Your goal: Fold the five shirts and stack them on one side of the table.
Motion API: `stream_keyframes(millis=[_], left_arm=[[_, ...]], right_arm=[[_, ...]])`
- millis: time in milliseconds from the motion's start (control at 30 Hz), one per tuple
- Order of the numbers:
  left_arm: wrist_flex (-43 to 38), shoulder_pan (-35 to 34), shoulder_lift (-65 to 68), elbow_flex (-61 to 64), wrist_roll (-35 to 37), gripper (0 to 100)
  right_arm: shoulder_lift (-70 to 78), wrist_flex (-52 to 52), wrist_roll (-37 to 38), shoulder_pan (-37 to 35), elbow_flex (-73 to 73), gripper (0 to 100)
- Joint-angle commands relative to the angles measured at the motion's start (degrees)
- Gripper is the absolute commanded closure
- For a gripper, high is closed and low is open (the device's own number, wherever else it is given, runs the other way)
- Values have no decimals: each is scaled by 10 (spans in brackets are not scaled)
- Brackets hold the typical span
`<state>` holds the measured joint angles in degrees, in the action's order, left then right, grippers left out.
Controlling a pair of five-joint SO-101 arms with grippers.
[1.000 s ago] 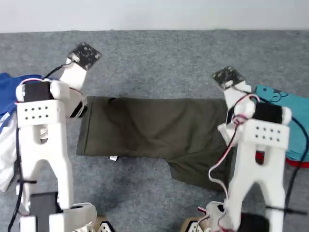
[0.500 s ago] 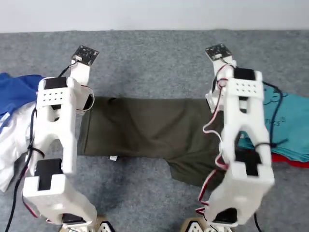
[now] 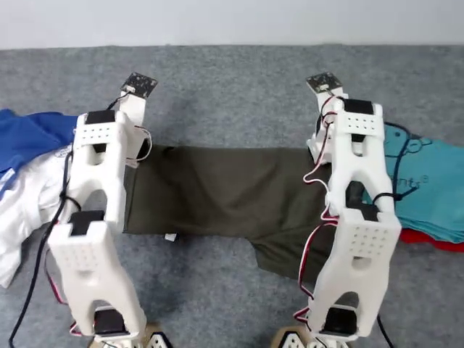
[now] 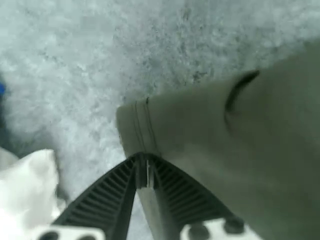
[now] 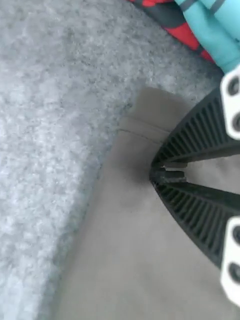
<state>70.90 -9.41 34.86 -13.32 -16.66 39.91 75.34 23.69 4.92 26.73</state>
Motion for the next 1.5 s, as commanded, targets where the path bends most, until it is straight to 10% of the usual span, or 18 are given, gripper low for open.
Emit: stream_keyframes(millis=[0,700,1467], left_arm=[[59,-22,53,-105,4,985],[298,-20,116,-528,39,985],[298,393,-164,-149,9,982]], right_arm=[[4,-8,-1,34,41,978],[13,255,27,26,373,978],[-433,276,32,160,86,973]])
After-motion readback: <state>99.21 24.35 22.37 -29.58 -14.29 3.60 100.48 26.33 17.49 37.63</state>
